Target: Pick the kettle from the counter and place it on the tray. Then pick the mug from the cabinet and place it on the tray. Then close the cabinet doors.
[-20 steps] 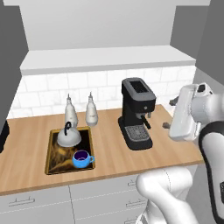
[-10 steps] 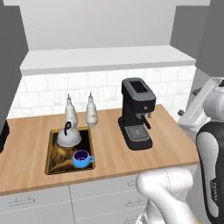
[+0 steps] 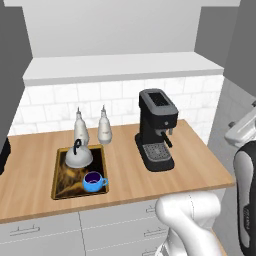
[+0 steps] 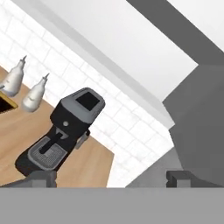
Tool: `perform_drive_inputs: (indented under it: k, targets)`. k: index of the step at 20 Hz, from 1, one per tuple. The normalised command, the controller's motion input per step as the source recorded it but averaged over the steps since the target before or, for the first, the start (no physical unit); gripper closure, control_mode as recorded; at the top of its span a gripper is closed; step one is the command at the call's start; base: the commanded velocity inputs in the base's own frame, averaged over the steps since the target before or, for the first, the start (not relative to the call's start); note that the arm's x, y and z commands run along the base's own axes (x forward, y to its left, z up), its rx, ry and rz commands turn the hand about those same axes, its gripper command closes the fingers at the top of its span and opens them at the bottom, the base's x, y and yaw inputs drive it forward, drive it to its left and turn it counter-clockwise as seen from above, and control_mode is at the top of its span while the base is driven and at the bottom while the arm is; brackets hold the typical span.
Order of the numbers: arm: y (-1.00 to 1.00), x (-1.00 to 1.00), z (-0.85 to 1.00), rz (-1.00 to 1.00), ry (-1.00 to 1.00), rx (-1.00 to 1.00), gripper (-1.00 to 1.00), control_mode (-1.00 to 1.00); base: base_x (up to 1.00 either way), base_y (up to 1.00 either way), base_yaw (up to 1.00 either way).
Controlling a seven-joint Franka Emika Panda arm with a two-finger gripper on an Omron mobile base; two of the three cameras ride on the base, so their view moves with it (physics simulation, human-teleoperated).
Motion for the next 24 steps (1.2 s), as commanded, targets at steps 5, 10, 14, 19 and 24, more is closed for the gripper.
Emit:
perform_drive_inputs:
  k: [5, 10, 14, 19, 24]
  targets:
    - [-0.54, -0.48, -0.01, -0.17, -0.19, 0.0, -1.0, -1.0, 0.0, 0.0, 0.0]
    - [-0.3, -0.15, -0.02, -0.16, -0.18, 0.0, -1.0, -1.0, 0.0, 0.0, 0.0]
    - [-0.4, 0.0, 0.0, -0.08, -0.15, 0.0, -1.0, -1.0, 0.0, 0.0, 0.0]
    - [-0.51, -0.18, -0.03, -0.01, -0.2, 0.0, -1.0, -1.0, 0.0, 0.0, 0.0]
    - [-0.48, -0.47, -0.11, 0.02, -0.21, 0.0, -1.0, -1.0, 0.0, 0.0, 0.0]
